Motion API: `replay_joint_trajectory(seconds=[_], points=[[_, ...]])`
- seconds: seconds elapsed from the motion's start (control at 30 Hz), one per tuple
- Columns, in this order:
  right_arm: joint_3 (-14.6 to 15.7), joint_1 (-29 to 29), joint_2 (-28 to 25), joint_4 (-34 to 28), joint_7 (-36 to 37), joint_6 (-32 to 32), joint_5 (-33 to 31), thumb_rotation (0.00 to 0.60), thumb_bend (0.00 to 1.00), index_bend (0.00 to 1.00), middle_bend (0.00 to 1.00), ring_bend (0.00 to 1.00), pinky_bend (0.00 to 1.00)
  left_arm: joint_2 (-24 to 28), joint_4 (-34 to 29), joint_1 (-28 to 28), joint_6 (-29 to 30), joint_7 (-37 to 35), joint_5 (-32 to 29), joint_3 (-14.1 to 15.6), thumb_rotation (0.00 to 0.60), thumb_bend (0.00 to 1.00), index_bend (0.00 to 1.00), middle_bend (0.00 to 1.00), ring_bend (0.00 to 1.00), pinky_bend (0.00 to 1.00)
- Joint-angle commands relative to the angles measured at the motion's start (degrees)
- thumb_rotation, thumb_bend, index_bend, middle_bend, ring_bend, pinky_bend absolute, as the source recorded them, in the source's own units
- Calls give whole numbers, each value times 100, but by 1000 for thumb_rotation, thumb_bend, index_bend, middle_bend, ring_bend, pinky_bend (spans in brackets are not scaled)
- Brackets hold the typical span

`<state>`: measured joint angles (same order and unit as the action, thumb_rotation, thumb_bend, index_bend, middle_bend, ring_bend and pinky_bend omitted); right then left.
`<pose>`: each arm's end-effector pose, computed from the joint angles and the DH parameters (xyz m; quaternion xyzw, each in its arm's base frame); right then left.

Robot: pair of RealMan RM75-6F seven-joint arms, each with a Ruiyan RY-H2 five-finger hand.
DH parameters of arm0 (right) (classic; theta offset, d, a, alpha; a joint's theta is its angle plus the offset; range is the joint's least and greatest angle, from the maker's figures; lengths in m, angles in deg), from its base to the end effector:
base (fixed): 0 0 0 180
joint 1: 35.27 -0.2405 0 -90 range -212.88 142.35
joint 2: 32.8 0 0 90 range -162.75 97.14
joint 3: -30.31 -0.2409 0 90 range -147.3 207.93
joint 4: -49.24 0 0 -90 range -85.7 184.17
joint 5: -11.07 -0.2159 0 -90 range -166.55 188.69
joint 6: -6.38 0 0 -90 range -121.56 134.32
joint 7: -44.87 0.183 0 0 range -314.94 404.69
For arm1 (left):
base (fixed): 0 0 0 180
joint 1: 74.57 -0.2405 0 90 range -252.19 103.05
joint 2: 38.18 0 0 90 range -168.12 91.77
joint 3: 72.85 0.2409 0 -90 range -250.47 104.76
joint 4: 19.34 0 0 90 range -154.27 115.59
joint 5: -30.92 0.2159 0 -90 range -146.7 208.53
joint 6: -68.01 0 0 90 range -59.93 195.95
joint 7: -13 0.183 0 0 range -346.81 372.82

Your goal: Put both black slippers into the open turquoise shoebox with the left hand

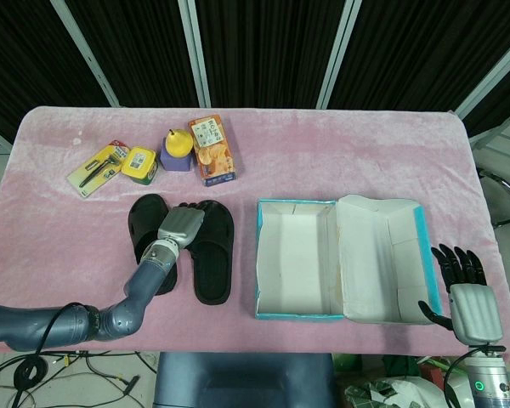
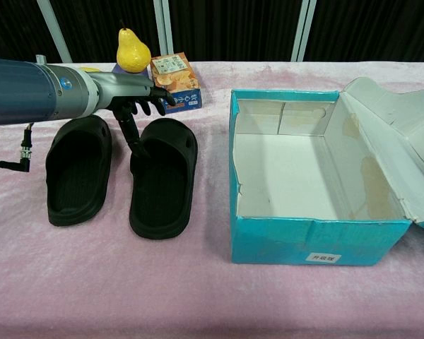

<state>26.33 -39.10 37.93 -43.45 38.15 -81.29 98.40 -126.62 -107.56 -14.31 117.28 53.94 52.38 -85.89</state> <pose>-0.2811 -0.2170 0.1209 0.5845 -0.3721 0.4074 0.5949 -0.0850 0.3990 -0.0602 -0.7479 -0.4543 -0.2468 0.4163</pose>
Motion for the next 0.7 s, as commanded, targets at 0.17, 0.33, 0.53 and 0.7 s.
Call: replay_joint_trajectory(seconds=[0.17,0.33,0.53,0.7], points=[[-1,14,-16,-30,-32,-5,-21,600,111,124,64,0,39,-457,640,265,-143,-65,-247,68,600,0,102,157,149,182],[3,49,-43,-73,-58,-44,-33,600,110,124,65,0,39,-671,916,348,-413,-259,-413,43,600,5,215,263,284,360],[16,65,-57,-102,-72,-69,-1,600,111,123,65,0,38,-607,1018,61,-397,-1030,42,-181,600,93,365,427,428,532],[6,58,-86,-128,-81,-84,36,600,110,124,64,0,39,83,445,-674,-514,-2369,1351,-466,600,93,408,487,463,544]])
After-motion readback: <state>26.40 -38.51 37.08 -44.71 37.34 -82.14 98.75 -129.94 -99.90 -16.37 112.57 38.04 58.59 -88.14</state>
